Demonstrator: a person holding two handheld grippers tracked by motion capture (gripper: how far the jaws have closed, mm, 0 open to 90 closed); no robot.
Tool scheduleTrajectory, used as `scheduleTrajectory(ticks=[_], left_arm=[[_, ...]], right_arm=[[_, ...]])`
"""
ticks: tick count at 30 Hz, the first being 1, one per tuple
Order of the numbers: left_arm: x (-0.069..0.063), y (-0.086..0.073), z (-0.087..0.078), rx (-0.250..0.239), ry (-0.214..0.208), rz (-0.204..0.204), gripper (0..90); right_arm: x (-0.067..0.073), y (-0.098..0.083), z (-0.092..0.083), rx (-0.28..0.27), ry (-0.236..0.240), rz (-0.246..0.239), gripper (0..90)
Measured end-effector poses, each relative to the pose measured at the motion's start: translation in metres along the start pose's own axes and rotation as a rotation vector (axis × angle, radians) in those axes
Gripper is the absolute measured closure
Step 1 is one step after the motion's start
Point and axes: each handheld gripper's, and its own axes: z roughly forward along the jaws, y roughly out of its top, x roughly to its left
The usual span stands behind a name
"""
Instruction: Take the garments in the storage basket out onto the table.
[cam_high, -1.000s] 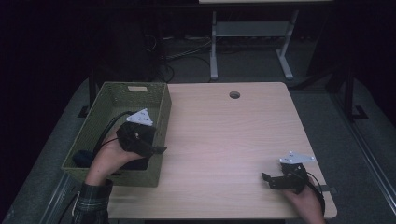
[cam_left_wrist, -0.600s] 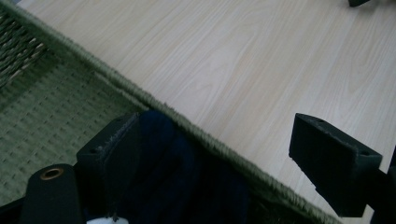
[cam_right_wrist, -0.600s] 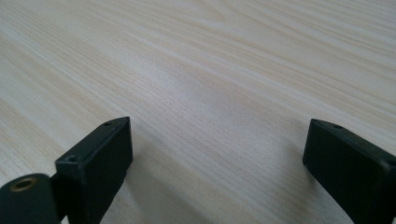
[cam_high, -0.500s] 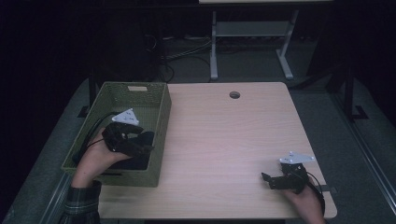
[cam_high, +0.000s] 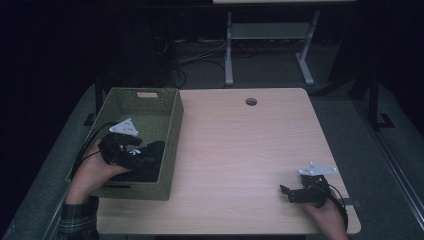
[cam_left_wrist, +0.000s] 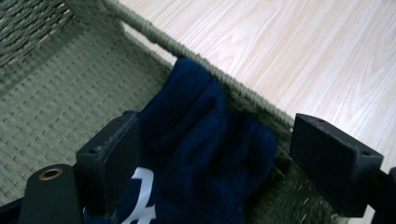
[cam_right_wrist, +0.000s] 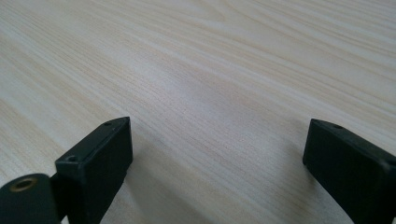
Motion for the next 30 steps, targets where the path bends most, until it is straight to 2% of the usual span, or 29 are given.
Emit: scheduleTrajectory(ticks=[7, 18, 23, 30], left_arm=[[0.004, -0.011, 0.003, 0.032, 0.007, -0.026, 16.2], [0.009, -0.026, 0.012, 0.112, 0.014, -0.053, 16.3], [0.012, -0.029, 0.021, 0.148, 0.012, -0.056, 16.2], [0.012, -0.029, 0.034, 0.224, 0.004, -0.035, 16.2]], right_arm=[[0.0, 0.0, 0.0, 0.0, 0.0, -0.001, 7.9], [0.0, 0.0, 0.0, 0.0, 0.0, -0.002, 8.0], [0.0, 0.0, 0.0, 0.0, 0.0, -0.002, 8.0], [0.0, 0.0, 0.0, 0.0, 0.0, -0.001, 8.0]])
